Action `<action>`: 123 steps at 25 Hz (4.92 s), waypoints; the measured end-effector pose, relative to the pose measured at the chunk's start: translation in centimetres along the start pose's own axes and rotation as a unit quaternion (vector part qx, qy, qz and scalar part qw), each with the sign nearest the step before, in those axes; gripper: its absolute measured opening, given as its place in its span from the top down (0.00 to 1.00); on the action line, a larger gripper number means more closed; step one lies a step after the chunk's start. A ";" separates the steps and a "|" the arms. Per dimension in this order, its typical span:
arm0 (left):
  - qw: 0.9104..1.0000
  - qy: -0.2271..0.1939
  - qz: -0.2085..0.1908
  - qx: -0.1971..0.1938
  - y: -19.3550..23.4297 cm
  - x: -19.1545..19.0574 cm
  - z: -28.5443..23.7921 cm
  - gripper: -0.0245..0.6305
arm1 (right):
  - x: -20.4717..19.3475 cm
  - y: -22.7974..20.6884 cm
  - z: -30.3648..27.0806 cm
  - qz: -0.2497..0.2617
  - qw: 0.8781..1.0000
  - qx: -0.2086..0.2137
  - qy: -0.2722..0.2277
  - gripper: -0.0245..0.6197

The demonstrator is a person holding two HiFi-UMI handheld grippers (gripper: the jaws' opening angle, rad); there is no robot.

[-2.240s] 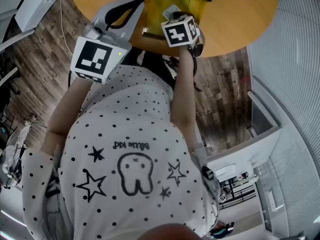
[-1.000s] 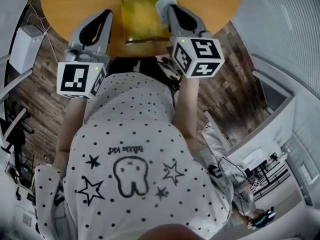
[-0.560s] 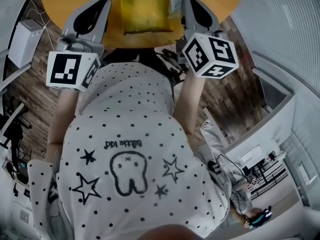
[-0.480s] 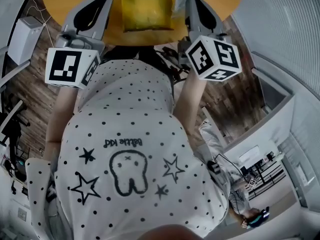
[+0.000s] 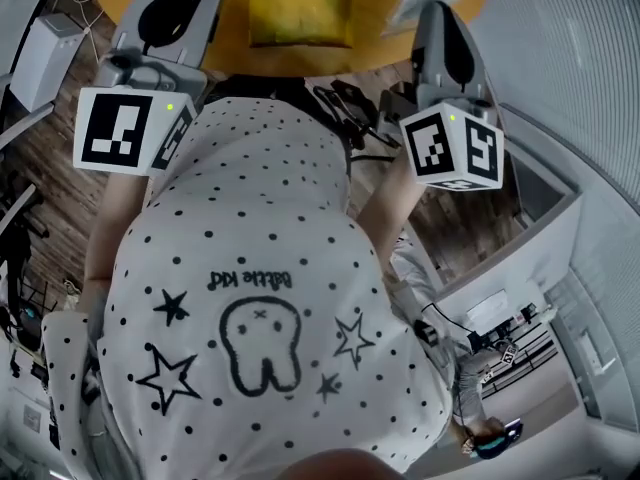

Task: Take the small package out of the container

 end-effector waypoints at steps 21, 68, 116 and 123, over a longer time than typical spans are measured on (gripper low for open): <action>0.999 0.001 0.029 0.031 0.4 -0.1 1.4 0.96 | 0.9 -0.3 3.1 0.035 0.999 -0.015 -0.013 0.96; 0.998 0.007 0.041 0.040 0.6 -1.8 2.1 0.96 | -4.9 0.9 5.6 0.043 0.999 0.010 -0.004 0.95; 0.999 -0.001 0.035 0.033 0.5 -1.5 1.9 0.96 | -5.0 0.3 6.1 0.057 0.998 -0.007 -0.003 0.95; 0.999 -0.001 0.036 0.032 0.5 -1.5 1.8 0.96 | -5.0 0.3 6.1 0.057 0.998 -0.007 -0.003 0.95</action>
Point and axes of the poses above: the fingertips, and each gripper's own axes: z backward along the fingers, y to its left, x out of its top, the point moved 8 cm from there along z, backward along the fingers, and after that the axes turned 3 degrees about -z, right-handed, at the moved point
